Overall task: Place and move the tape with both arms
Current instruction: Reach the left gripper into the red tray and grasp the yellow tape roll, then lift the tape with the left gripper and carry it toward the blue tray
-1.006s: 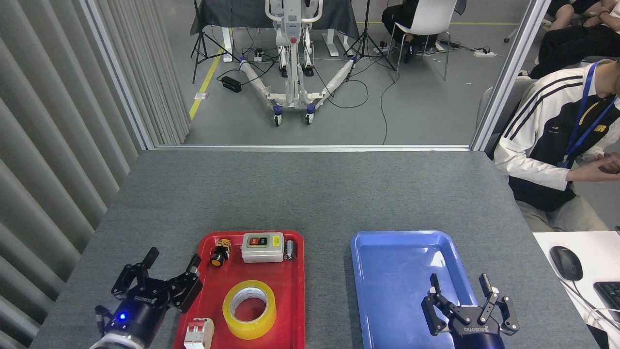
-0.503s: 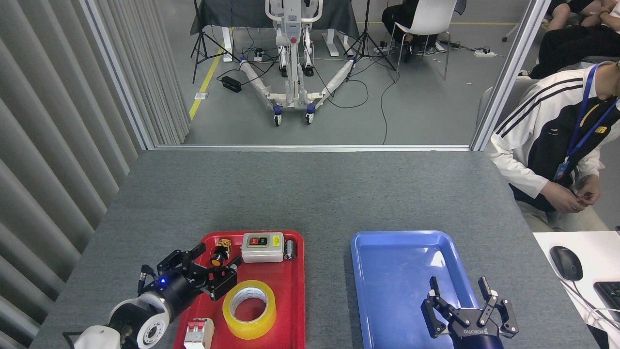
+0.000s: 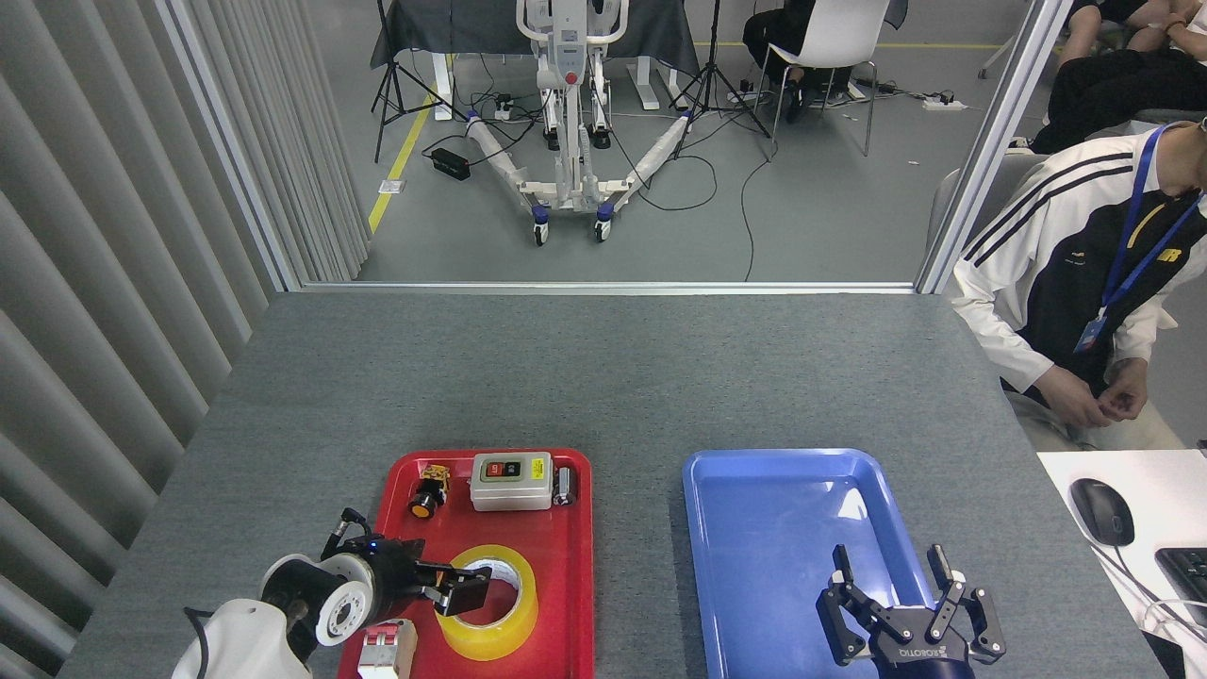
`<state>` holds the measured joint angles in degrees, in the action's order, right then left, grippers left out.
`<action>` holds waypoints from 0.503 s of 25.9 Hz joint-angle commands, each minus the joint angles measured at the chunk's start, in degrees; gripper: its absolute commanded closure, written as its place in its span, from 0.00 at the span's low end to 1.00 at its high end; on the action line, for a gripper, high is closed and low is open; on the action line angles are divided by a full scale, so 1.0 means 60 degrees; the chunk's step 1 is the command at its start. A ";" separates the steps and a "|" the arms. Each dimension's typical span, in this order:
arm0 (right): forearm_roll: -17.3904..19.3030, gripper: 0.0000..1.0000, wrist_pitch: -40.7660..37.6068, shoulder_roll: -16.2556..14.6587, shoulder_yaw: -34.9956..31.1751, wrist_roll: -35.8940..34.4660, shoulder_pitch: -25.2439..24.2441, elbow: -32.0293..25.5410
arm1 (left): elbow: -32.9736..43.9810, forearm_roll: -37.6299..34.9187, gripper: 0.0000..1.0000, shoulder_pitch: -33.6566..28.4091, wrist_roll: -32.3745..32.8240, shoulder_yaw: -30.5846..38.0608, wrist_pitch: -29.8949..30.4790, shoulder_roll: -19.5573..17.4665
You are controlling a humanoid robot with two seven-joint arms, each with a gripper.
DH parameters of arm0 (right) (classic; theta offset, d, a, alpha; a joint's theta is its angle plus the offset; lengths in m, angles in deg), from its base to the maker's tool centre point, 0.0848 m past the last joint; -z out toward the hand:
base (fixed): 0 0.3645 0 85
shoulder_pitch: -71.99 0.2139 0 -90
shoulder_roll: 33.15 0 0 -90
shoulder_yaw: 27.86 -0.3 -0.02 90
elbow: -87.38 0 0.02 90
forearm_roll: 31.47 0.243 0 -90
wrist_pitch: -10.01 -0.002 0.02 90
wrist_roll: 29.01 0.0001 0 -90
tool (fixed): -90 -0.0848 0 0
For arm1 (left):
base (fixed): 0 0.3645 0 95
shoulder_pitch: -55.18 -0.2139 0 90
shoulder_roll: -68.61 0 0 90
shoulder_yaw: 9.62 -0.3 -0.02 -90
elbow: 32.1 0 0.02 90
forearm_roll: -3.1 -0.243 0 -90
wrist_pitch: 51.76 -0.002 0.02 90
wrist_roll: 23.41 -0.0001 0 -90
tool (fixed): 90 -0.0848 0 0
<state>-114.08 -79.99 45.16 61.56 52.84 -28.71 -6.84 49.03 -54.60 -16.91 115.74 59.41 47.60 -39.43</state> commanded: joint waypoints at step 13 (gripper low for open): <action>0.0000 0.00 0.0000 0.0089 -0.0005 -0.0063 -0.0107 0.0015 | -0.0880 -0.0651 1.00 0.0224 0.0627 -0.0078 0.0475 0.0442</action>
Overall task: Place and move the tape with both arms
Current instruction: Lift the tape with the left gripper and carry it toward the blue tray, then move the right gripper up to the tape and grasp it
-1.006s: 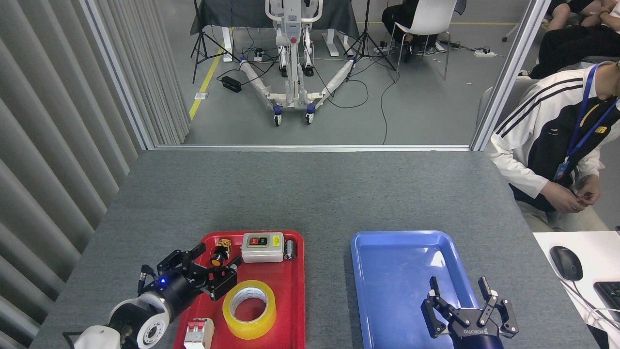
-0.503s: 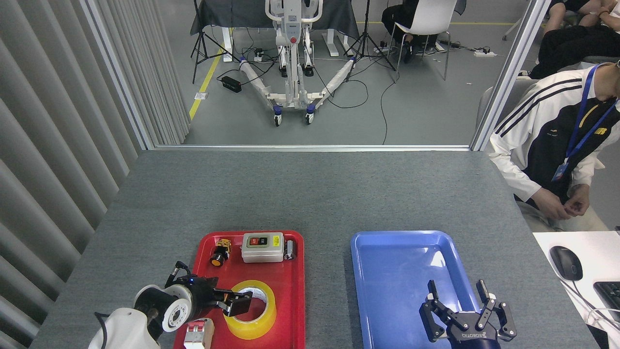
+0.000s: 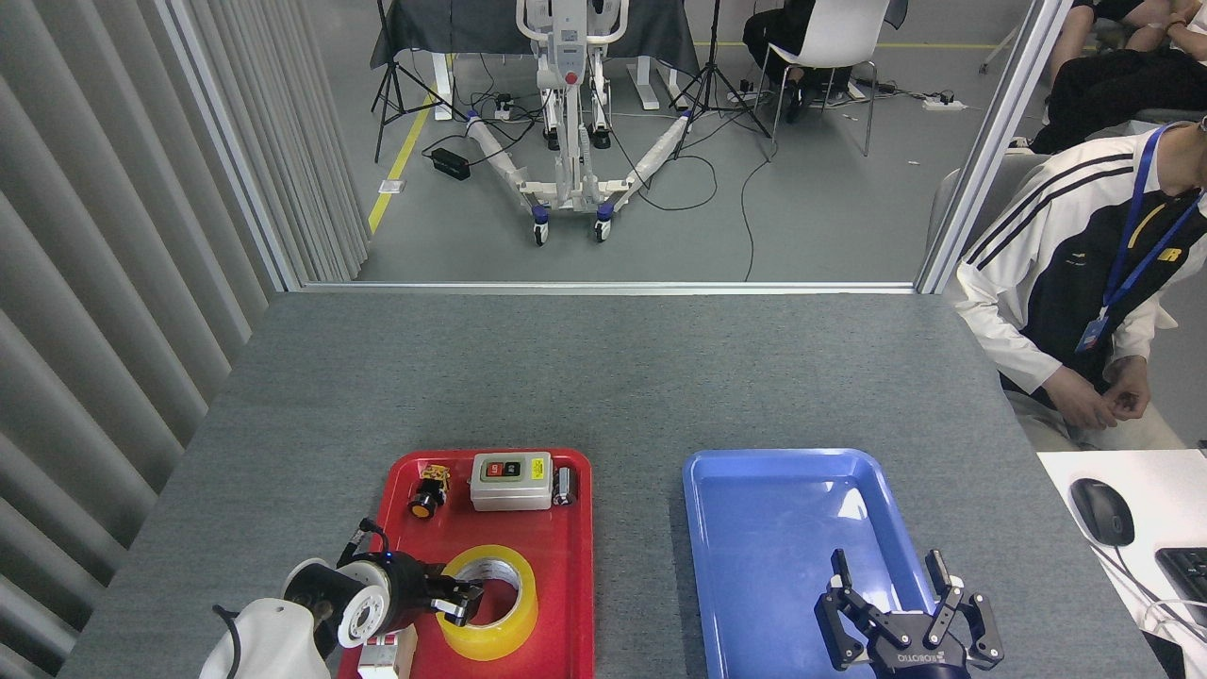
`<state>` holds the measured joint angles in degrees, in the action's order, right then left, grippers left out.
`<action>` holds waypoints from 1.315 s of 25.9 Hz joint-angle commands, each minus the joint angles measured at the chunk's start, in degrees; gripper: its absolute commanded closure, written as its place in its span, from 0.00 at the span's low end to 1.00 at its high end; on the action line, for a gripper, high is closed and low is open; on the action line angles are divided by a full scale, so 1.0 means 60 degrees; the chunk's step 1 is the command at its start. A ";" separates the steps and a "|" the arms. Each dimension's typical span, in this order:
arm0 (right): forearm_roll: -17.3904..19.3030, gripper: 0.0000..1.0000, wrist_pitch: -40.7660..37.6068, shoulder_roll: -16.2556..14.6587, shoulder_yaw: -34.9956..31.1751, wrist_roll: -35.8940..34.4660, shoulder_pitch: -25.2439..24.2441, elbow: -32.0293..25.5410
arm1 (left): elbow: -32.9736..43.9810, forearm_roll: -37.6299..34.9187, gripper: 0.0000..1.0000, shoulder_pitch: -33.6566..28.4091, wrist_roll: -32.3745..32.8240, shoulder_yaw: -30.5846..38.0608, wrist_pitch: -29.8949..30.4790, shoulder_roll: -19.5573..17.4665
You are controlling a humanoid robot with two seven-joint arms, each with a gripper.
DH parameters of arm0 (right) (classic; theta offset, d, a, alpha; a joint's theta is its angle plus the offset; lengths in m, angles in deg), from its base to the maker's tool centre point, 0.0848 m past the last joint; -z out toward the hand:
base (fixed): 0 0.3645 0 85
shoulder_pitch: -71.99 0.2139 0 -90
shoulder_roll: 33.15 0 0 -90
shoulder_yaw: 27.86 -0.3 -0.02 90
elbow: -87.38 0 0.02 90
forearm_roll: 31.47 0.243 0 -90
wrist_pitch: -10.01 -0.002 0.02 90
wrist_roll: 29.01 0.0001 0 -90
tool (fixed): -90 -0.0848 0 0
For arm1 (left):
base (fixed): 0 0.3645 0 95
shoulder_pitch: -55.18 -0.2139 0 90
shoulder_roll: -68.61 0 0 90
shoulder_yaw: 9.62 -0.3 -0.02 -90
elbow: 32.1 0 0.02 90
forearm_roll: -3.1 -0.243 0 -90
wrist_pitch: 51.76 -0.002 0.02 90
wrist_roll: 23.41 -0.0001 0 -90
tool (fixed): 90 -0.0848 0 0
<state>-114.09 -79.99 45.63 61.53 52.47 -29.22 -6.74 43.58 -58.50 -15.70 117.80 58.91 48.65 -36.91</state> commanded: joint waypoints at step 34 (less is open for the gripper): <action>-0.0264 0.00 -0.6209 -0.0195 0.1509 -0.1831 0.0359 0.0013 | -0.0851 0.2489 1.00 -0.0359 -0.4564 0.1323 0.5763 0.3040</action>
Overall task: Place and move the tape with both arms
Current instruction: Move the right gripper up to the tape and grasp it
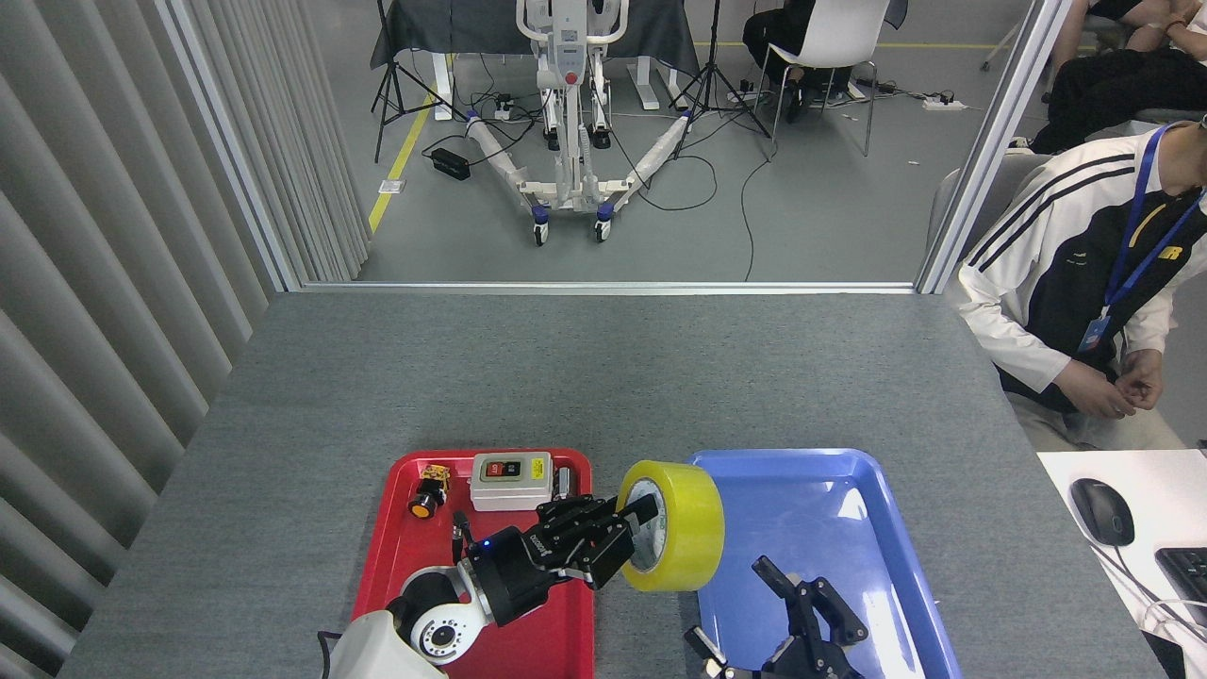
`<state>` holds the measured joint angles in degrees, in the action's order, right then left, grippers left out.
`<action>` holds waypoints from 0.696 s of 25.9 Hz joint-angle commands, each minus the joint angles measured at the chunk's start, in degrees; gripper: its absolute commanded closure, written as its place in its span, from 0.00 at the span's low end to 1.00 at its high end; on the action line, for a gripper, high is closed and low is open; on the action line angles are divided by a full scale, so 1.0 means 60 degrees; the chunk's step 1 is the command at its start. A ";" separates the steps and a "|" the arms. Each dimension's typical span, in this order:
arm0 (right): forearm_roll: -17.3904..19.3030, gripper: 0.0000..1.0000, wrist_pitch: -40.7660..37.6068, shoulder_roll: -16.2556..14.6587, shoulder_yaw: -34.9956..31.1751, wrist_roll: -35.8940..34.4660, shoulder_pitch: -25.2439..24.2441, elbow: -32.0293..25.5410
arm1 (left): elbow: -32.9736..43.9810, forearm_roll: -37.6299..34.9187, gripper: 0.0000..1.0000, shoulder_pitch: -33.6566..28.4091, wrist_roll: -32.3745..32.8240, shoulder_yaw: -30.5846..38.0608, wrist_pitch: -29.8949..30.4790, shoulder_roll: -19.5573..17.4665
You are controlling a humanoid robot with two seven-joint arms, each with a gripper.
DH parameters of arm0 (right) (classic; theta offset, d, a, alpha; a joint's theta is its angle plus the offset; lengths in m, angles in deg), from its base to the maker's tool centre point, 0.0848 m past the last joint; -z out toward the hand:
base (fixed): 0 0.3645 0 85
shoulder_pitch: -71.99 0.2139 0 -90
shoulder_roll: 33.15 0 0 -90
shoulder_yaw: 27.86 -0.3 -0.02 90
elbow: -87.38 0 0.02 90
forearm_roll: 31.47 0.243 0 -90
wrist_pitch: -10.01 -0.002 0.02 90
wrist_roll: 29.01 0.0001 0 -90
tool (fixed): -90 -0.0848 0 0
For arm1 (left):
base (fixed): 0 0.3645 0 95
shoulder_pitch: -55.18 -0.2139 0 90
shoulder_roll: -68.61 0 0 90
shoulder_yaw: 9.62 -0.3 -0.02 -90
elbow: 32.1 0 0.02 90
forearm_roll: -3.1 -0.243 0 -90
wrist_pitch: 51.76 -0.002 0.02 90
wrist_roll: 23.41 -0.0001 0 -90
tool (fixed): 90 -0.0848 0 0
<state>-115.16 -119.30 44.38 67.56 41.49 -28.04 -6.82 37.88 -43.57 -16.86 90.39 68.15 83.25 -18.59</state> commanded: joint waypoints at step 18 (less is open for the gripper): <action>-0.0276 0.96 0.0341 0.0043 0.0986 0.0057 -0.0130 -0.0002 | 0.0392 0.0000 0.17 -0.0342 -0.0113 -0.0452 -0.0002 -0.0058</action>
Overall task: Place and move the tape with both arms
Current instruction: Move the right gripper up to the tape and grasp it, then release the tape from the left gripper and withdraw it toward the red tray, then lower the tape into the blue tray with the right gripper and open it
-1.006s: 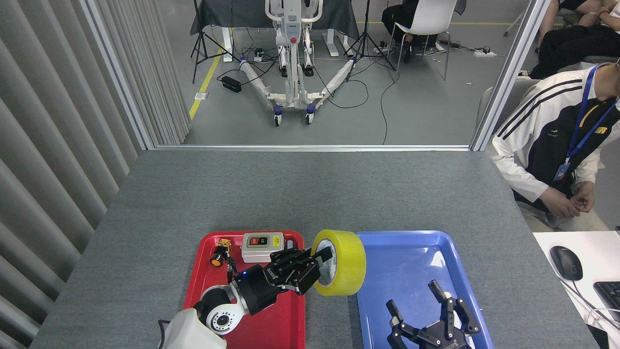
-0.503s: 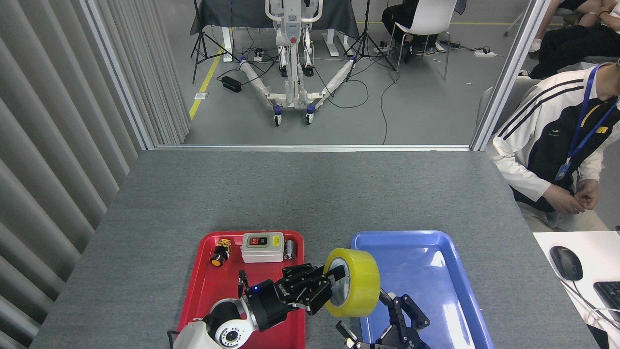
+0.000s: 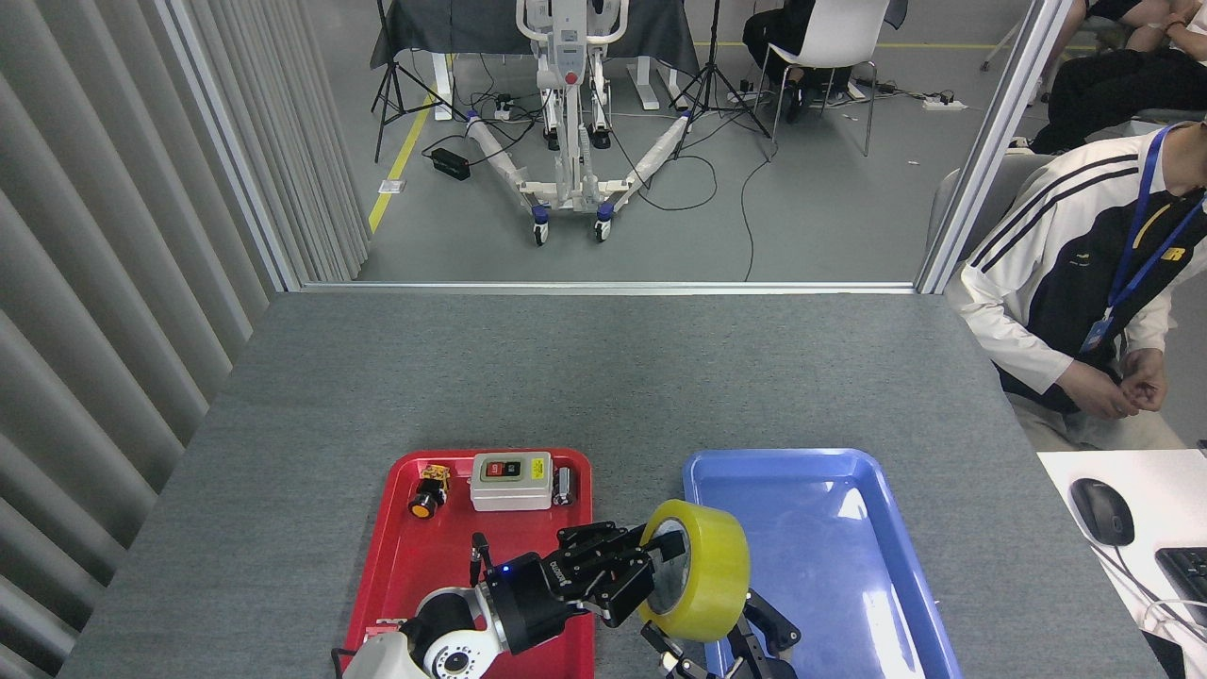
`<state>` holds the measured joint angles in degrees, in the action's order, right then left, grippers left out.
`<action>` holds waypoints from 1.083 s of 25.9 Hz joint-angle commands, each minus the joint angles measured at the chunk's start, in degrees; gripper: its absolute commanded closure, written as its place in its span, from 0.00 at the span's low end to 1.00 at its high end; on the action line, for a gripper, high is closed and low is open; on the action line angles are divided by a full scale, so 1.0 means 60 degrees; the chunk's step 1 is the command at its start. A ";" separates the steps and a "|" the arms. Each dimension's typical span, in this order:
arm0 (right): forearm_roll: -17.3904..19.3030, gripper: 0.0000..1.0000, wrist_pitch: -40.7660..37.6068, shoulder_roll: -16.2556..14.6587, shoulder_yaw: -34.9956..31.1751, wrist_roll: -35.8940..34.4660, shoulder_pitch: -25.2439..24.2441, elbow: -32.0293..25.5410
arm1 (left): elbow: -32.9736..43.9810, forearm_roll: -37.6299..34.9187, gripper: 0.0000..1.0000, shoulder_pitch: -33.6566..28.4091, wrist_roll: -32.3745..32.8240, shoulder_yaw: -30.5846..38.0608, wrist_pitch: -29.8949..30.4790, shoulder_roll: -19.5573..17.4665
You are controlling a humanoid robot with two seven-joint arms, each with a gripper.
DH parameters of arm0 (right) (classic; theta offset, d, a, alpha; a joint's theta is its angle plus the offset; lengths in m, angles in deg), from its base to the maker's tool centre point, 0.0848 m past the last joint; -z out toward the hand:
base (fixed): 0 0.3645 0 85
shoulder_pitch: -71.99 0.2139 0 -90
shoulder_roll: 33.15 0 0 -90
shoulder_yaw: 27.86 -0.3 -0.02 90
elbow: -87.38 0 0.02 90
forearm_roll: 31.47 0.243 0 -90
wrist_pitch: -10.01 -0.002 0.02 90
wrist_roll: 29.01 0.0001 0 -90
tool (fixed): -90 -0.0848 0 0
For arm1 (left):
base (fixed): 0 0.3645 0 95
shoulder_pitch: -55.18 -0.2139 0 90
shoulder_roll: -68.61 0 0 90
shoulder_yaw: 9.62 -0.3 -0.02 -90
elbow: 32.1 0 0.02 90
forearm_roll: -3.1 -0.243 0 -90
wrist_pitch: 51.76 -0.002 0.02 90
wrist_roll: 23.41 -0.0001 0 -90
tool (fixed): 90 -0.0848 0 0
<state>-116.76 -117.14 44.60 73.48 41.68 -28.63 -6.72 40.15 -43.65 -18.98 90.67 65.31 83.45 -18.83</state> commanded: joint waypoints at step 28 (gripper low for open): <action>0.0929 1.00 0.3877 -0.1006 -0.1260 1.0367 0.2209 0.0361 | 0.2651 -0.5611 0.01 -0.3181 -0.5874 0.1912 -0.6965 -0.2331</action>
<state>-111.96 -93.93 38.83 65.93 96.65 -17.87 -6.15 54.13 -69.49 -35.21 56.61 77.15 50.86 -33.29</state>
